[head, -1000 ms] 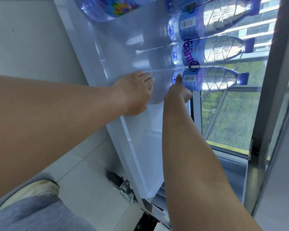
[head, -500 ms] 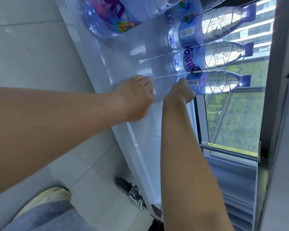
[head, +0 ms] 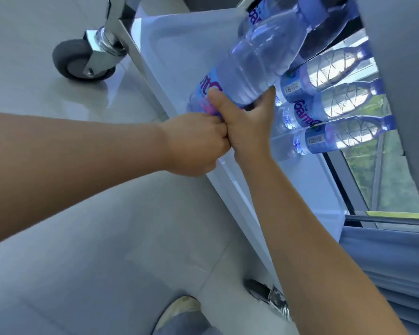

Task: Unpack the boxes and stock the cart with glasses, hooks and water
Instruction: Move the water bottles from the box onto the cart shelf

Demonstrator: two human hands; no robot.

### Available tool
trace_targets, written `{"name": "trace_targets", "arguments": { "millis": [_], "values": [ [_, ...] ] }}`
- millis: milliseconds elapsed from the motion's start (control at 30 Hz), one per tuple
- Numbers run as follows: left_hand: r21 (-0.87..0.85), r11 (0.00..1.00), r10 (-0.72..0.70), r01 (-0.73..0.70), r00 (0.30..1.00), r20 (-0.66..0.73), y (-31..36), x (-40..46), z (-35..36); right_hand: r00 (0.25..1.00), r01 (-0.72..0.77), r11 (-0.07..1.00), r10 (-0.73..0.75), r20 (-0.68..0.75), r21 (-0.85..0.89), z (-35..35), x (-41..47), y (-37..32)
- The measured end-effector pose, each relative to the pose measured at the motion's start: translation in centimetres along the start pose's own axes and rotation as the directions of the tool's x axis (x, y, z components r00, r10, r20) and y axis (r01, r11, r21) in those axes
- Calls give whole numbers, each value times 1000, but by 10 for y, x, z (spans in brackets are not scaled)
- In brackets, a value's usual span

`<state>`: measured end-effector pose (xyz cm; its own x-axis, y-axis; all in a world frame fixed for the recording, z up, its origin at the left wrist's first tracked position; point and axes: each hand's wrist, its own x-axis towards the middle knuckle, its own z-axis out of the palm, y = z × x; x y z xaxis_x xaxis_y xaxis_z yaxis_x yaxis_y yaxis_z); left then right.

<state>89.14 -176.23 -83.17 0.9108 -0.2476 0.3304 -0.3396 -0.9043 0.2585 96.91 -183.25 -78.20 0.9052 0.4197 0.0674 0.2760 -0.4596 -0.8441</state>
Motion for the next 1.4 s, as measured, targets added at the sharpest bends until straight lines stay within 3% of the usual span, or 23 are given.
{"name": "trace_targets", "arguments": {
  "millis": [67, 167, 333, 533, 633, 800, 900, 1067, 1400],
  "values": [
    [-61, 998, -24, 20, 998, -55, 2, -5, 1, 999, -11, 999, 9, -53, -30, 1, -8, -2],
    [-183, 982, -47, 44, 999, -9, 20, -3, 3, 985, -70, 998, 67, -159, -9, -11, -24, 4],
    [-107, 991, -61, 86, 973, 221, 68, 29, 21, 946, -112, 994, 104, -308, -11, -56, -48, 39],
    [-193, 979, -3, 59, 960, 278, 124, 81, 54, 872, -133, 991, 104, -479, -28, -132, -58, 93],
    [-207, 974, -40, 90, 972, 233, 146, 101, 70, 835, -143, 990, 114, -538, -11, -157, -60, 113],
    [-164, 981, -73, 103, 981, 180, 155, 128, 92, 812, -168, 985, 123, -570, -27, -181, -43, 137],
    [-102, 978, -160, 180, 971, 177, 146, 142, 98, 805, -162, 987, 121, -581, -19, -192, -26, 149],
    [-62, 994, -72, 90, 968, 239, 136, 173, 98, 792, -173, 985, 132, -596, -12, -210, 5, 163],
    [64, 993, -114, 97, 916, 384, 138, 220, 103, 794, -173, 985, 136, -593, -5, -224, 44, 172]
  ]
}}
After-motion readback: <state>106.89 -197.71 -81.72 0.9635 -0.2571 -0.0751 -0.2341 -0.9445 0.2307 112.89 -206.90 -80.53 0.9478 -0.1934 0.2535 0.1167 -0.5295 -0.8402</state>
